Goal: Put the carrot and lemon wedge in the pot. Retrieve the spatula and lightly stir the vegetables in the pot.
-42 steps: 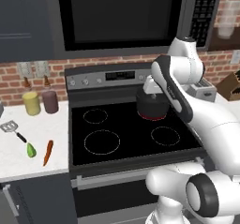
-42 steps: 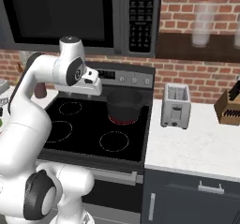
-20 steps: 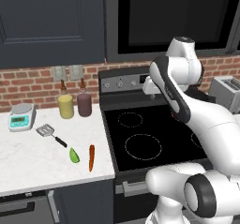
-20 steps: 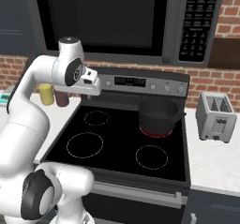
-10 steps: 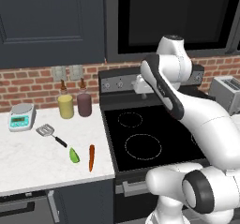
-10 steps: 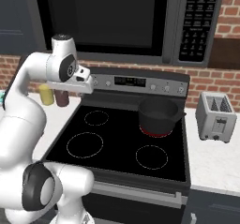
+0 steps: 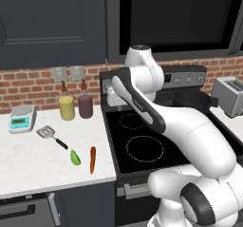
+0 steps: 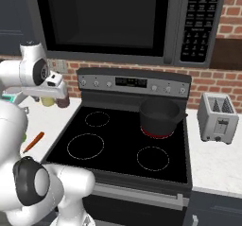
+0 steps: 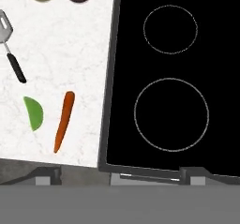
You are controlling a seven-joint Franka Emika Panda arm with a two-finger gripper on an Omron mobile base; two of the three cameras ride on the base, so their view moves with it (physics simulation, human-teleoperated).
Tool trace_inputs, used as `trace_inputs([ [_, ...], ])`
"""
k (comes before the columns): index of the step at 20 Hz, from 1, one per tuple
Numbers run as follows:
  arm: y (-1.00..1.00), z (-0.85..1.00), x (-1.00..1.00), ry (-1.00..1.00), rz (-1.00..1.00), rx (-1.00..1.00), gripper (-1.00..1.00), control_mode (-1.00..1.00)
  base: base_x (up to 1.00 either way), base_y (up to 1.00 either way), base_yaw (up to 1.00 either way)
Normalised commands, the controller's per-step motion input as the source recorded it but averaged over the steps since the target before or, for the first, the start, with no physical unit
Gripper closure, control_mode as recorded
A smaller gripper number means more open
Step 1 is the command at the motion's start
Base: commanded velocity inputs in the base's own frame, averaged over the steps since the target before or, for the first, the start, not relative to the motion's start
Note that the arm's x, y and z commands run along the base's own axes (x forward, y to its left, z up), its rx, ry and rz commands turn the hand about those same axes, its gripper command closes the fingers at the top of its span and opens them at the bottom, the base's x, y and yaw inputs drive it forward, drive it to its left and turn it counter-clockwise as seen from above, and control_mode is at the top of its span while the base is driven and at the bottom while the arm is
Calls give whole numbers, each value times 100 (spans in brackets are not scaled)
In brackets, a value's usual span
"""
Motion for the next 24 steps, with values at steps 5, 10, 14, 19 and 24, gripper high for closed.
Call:
trace_inputs([
  [5,83,-55,12,15,0,-5,-100,-100,0,0,0],
  [10,49,-61,1,9,-2,-3,-100,-100,0,0,0],
  [14,39,-56,0,8,-4,0,-100,-100,0,0,0],
  [19,24,-64,0,7,-9,0,-100,-100,0,0,0],
  [24,27,-75,0,5,-10,-1,-100,-100,0,0,0],
])
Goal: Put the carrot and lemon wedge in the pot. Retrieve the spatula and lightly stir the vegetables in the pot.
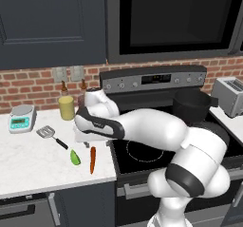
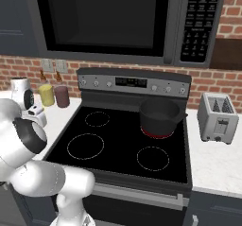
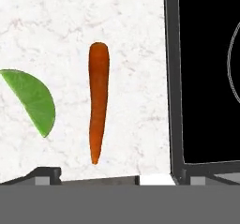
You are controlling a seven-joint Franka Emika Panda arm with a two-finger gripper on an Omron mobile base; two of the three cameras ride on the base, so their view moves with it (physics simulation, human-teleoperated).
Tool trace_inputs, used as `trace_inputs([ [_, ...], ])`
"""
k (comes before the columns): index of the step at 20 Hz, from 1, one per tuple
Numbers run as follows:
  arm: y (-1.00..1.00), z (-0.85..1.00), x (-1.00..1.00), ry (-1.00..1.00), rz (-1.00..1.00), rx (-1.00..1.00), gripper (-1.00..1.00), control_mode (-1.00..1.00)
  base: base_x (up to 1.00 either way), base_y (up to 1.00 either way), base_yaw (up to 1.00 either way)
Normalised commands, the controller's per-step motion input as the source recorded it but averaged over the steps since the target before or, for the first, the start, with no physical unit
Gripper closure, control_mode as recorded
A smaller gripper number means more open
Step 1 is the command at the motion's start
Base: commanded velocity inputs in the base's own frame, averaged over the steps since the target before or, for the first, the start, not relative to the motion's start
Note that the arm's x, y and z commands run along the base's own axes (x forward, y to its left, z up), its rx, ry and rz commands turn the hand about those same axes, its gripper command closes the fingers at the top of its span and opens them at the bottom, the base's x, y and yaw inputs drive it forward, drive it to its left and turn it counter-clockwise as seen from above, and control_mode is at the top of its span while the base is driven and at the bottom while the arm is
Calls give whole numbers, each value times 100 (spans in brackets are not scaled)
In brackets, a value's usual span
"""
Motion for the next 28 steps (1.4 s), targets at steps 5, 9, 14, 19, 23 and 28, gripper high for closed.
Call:
trace_inputs([
  [5,13,-45,4,0,-13,-6,-100,-100,0,0,0],
  [9,0,-22,15,0,-17,-9,-100,-100,0,0,0],
  [14,0,-14,20,0,-17,-8,-100,-100,0,0,0],
  [19,0,-10,29,0,-12,-3,-100,-100,0,0,0],
  [23,0,-6,24,0,-7,0,-100,-100,0,0,0],
  [28,0,-18,5,0,-3,-1,-100,-100,0,0,0],
])
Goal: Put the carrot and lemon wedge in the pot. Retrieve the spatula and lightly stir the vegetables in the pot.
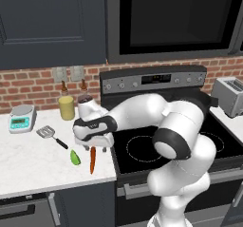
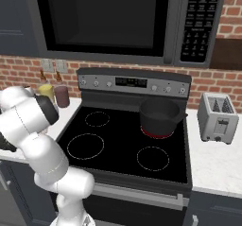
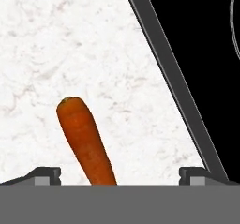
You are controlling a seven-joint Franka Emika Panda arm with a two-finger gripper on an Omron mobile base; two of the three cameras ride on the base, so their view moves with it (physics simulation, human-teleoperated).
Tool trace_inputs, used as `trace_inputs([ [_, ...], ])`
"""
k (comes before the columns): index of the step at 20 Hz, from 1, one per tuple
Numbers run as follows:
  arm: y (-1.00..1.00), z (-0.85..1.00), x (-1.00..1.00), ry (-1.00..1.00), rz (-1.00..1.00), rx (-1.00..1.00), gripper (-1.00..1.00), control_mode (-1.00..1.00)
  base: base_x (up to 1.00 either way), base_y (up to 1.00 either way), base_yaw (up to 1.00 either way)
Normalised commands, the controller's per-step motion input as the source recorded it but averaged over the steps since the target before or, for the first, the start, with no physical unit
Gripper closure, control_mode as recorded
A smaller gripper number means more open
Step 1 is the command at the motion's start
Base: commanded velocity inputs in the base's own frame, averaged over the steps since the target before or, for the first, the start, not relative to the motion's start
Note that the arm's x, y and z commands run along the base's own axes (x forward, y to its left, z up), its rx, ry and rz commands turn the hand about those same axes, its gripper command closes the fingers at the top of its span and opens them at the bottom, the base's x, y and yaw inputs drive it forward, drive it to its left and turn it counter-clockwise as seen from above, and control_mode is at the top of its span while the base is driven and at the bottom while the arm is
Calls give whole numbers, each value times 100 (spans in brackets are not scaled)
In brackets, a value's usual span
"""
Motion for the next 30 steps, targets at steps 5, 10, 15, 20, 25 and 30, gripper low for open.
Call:
trace_inputs([
  [5,5,-33,0,0,0,-3,-100,-100,0,0,0],
  [10,2,-33,0,0,0,-4,-100,-100,0,0,0],
  [15,2,-16,2,0,0,-1,-100,-100,0,0,0],
  [20,3,-1,5,0,0,0,-100,-100,0,0,0],
  [25,0,-8,0,0,0,0,-100,-100,0,0,0],
  [30,0,-19,-1,0,0,-2,100,-100,0,0,0],
])
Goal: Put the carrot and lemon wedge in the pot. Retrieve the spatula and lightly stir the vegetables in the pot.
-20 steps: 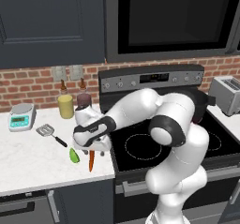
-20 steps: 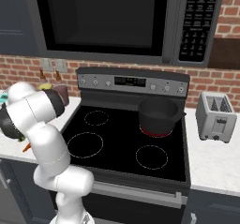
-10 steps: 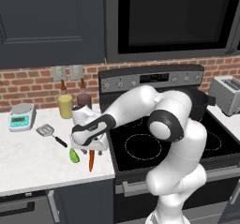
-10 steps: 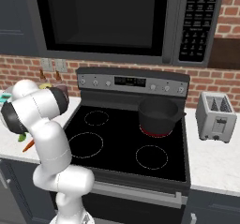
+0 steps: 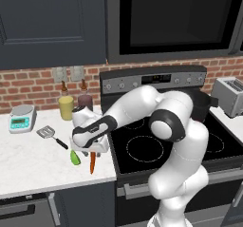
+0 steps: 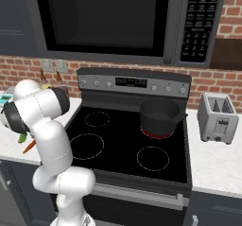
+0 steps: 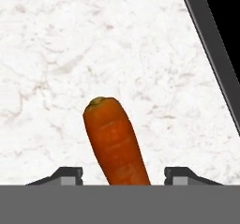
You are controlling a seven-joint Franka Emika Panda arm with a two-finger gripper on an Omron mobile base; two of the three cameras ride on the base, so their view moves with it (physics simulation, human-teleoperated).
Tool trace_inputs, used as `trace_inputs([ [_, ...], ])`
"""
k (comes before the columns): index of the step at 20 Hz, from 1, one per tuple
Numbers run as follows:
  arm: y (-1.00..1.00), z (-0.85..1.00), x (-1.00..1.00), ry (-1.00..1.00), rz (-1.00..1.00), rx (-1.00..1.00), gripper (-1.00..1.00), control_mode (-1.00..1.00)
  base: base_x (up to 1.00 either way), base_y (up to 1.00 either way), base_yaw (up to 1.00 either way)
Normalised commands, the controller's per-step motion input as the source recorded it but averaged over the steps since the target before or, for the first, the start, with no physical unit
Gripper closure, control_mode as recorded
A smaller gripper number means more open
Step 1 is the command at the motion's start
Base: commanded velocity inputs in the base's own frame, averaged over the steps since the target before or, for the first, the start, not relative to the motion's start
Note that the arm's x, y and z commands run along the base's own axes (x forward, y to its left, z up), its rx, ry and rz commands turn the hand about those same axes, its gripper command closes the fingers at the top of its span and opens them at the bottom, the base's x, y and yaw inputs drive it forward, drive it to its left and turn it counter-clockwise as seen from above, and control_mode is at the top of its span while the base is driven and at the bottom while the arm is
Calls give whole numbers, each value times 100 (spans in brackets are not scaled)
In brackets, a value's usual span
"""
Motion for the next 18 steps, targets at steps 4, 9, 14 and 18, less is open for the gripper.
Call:
trace_inputs([
  [4,-12,-3,-13,-2,-2,-4,100,-100,0,0,0],
  [9,-35,2,-23,-11,-4,-6,100,-100,0,0,0],
  [14,-50,19,-34,-14,-3,-3,100,-100,0,0,0],
  [18,-58,75,-51,-21,0,0,100,-100,0,0,0],
])
